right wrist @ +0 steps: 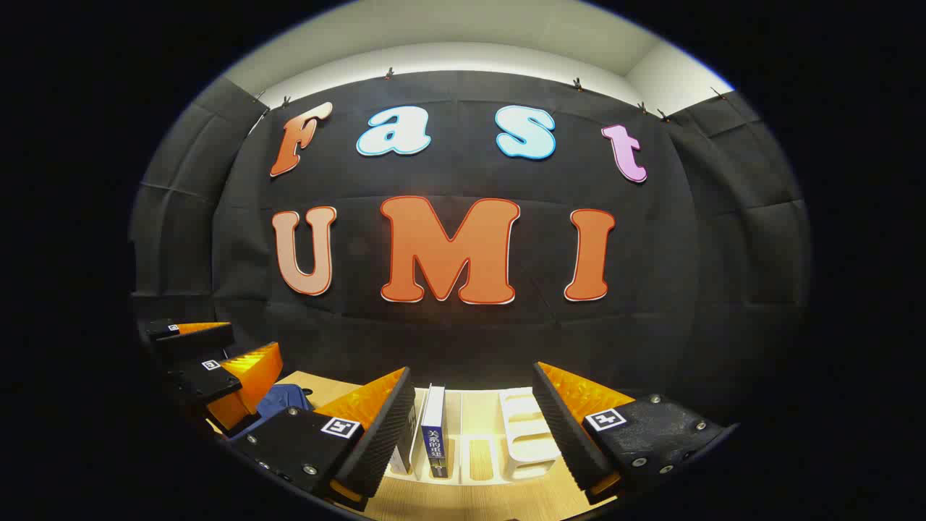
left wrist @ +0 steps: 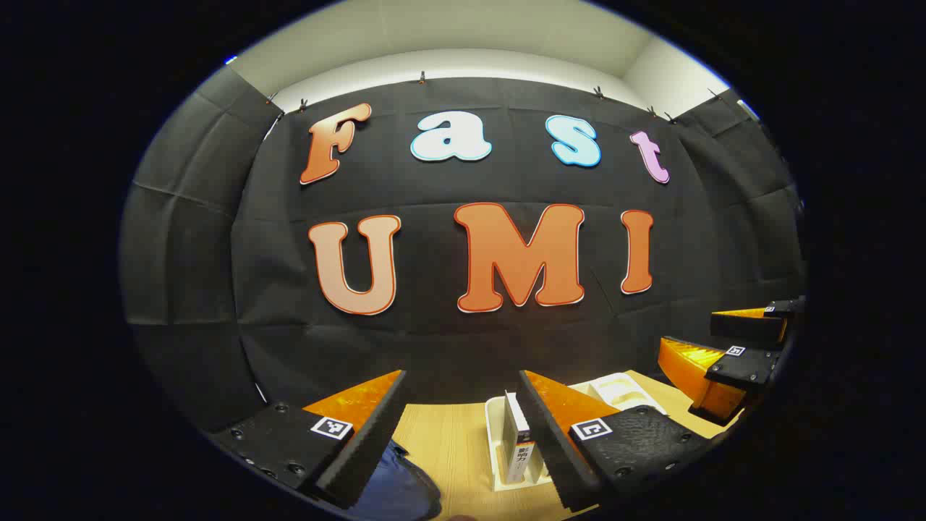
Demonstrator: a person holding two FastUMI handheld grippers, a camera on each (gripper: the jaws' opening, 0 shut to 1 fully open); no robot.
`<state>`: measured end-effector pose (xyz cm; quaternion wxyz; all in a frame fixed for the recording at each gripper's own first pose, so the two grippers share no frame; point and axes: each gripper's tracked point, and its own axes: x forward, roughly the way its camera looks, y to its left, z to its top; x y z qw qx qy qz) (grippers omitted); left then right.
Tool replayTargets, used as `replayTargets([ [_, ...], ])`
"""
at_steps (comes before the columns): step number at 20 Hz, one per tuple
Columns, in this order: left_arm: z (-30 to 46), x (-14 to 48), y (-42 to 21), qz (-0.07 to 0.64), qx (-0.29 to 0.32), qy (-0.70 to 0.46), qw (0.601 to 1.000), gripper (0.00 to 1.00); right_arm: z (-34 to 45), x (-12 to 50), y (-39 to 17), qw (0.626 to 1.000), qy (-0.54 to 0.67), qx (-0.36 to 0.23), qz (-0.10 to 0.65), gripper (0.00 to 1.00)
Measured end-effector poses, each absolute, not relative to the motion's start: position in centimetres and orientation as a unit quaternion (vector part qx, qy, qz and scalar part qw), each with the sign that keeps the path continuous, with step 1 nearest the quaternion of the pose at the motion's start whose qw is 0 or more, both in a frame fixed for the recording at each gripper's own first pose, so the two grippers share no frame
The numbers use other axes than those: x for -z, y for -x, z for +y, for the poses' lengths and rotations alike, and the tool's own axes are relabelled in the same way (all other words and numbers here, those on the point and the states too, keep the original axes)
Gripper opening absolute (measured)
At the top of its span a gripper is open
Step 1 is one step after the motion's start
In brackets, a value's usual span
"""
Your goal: Open the schoolbag, grab two books from the bookshelf and put them into the schoolbag.
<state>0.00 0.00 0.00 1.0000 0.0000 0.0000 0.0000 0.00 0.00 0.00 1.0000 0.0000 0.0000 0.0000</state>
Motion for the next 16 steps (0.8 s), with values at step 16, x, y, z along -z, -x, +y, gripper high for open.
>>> replayTargets([
  [16, -0.21, 0.28, 0.37, 0.000, 0.002, -0.003, 1.000, 0.94, -0.37, 0.21, 0.79, 1.000, 0.002, 0.001, 0.001, 0.97],
])
